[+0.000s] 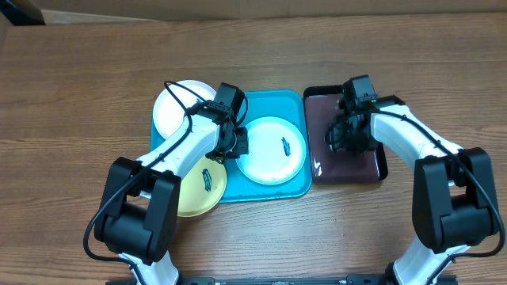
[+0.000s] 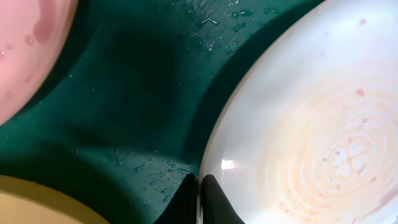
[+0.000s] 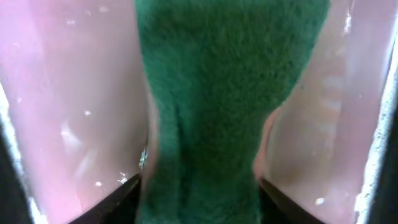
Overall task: Clean dirty plates on tray and stack at the side
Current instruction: 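Grasp the green sponge with the right gripper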
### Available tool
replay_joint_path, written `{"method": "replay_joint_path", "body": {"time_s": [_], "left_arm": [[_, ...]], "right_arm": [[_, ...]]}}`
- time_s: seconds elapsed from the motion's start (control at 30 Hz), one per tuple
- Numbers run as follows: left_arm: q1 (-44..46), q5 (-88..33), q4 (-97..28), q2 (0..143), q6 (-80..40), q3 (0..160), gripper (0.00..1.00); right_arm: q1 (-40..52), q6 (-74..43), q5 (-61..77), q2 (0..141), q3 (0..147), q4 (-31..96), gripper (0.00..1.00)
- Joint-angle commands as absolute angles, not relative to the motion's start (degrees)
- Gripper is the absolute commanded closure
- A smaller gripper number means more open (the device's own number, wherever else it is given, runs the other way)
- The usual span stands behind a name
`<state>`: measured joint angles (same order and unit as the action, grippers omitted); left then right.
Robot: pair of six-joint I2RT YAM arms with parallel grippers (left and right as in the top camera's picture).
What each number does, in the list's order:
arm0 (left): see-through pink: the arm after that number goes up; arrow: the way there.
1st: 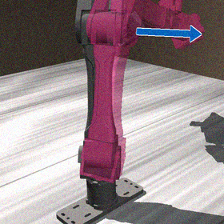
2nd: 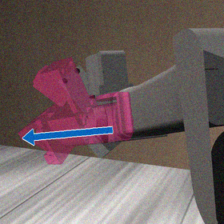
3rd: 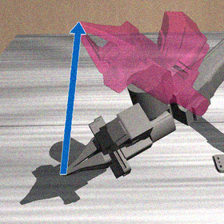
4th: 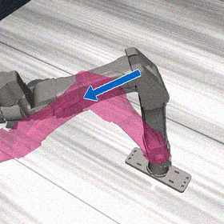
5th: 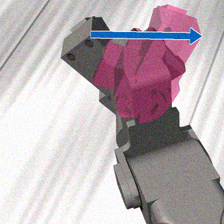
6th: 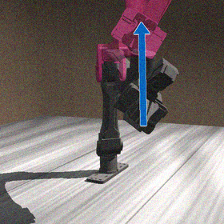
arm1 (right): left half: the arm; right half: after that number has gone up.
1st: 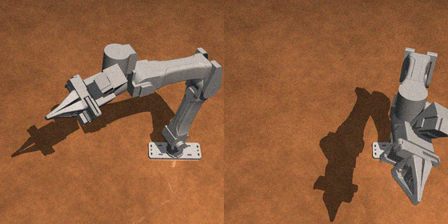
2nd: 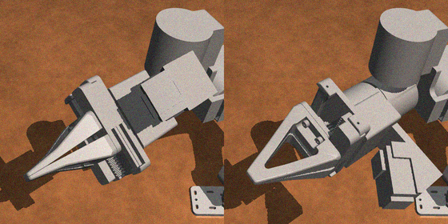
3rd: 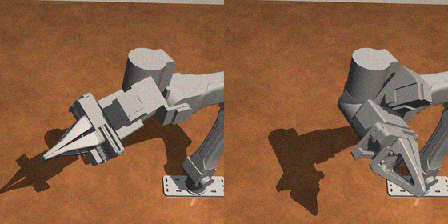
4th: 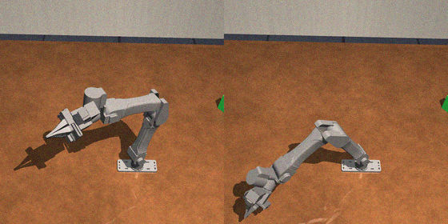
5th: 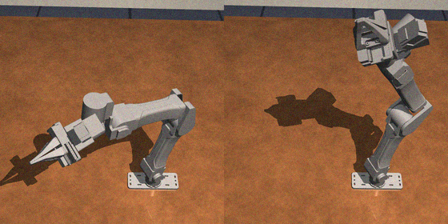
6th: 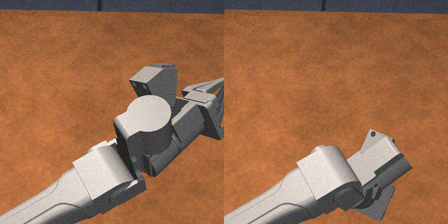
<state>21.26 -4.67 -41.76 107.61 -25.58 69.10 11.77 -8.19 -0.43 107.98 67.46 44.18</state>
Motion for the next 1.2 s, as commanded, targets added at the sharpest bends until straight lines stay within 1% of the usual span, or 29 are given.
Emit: {"method": "replay_joint_path", "body": {"time_s": [0.0,0.03,0.13,0.33,0.37,0.4,0.43,0.47,0.5,0.67,0.87,0.93,0.97,1.0,1.17], "left_arm": [[21.04,-4.43,-41.74,108.44,-25.74,70.22,0.94],[21.04,-4.43,-41.74,108.44,-25.71,70.22,0.94],[21.04,-4.43,-41.74,108.44,-25.74,70.24,0.94],[21.04,-4.43,-41.67,108.44,-25.74,70.22,0.92],[21.04,-4.43,-41.65,108.44,-25.74,70.22,0.92],[21.04,-4.43,-41.63,108.44,-25.74,70.22,0.92],[21.04,-4.43,-41.63,108.44,-25.74,70.22,0.91],[21.04,-4.43,-41.65,108.44,-25.74,70.22,0.91],[21.04,-4.43,-41.65,108.44,-25.74,70.24,0.9],[21.04,-4.43,-41.76,108.44,-25.71,70.22,0.9],[21.04,-4.45,-41.95,108.44,-25.52,70.22,0.9],[21.04,-4.45,-41.95,108.44,-25.52,70.22,0.9],[21.04,-4.45,-41.95,108.44,-25.52,70.22,0.9],[21.04,-4.45,-41.95,108.44,-25.52,70.22,0.9],[21.04,-4.45,-41.95,108.44,-25.52,70.22,0.89]], "right_arm": [[12.05,-8.19,-0.38,107.83,66.72,43.57,0.77],[12.05,-8.19,-0.38,107.83,66.72,43.83,0.83],[12.05,-8.14,-0.4,107.83,66.96,46.76,0.96],[12.05,-8.14,0.3,107.81,72.73,59.44,0.96],[12.05,-8.16,0.32,107.81,73.84,61.04,0.8],[12.05,-8.16,0.3,107.81,74.76,62.35,0.53],[12.05,-8.14,0.27,107.81,75.42,63.26,0.32],[12.05,-8.03,0.03,107.81,75.57,63.33,0.23],[12.05,-7.33,0.03,107.81,75.55,63.02,0.21],[11.88,-7.11,-0.64,107.81,74.48,58.72,0.21],[11.88,-7.14,-0.67,107.83,72.47,55.55,0.26],[11.88,-7.4,-1.3,107.83,72.27,55.59,0.31],[11.88,-7.51,-1.41,107.83,72.27,55.64,0.36],[11.88,-7.55,-1.43,107.83,72.27,55.61,0.38],[11.94,-8.82,-1.61,107.83,72.27,55.99,0.37]]}}
